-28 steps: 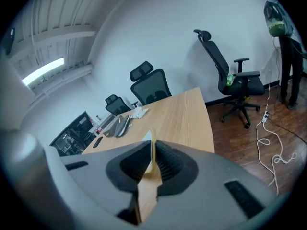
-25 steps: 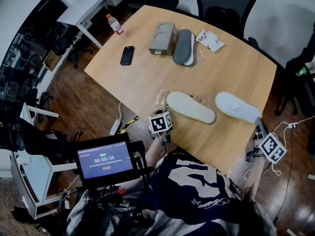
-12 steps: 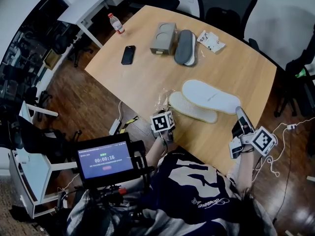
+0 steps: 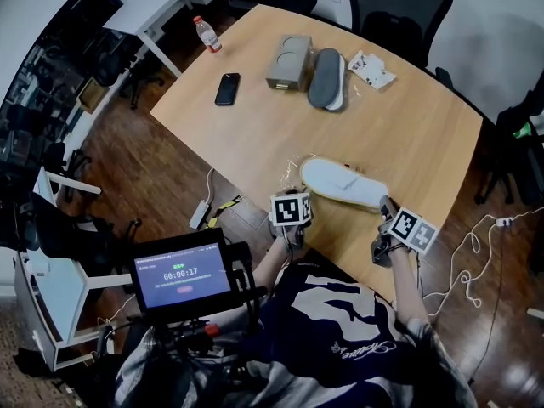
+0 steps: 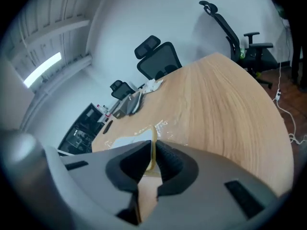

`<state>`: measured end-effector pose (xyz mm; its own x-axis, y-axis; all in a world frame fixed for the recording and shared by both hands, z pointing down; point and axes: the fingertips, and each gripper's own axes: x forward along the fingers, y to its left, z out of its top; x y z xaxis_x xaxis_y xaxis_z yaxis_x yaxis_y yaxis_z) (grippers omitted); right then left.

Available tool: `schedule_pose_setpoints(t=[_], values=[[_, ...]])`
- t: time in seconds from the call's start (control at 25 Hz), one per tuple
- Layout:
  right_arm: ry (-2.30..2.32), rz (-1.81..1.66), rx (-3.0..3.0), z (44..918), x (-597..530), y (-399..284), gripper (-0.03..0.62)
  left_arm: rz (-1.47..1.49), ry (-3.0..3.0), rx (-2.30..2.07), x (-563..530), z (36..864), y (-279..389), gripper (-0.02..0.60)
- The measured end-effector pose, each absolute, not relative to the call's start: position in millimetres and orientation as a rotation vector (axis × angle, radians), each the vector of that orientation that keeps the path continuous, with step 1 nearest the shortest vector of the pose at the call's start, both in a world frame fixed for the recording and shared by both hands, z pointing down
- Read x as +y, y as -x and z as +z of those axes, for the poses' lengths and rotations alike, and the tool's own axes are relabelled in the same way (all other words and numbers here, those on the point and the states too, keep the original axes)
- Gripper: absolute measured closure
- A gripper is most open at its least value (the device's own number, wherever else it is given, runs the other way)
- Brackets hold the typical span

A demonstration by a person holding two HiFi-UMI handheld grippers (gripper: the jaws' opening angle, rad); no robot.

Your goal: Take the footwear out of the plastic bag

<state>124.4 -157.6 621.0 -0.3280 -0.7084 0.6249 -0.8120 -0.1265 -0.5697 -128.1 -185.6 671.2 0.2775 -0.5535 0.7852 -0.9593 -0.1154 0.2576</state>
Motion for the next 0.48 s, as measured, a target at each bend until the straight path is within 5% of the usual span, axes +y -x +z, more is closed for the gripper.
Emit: schedule_pose_setpoints(t=[0.48], values=[[-1.73,1.164,-1.782,669,-161,-133,0.539,0.611,-1.819,-1.037,-149,649,129,0.445]])
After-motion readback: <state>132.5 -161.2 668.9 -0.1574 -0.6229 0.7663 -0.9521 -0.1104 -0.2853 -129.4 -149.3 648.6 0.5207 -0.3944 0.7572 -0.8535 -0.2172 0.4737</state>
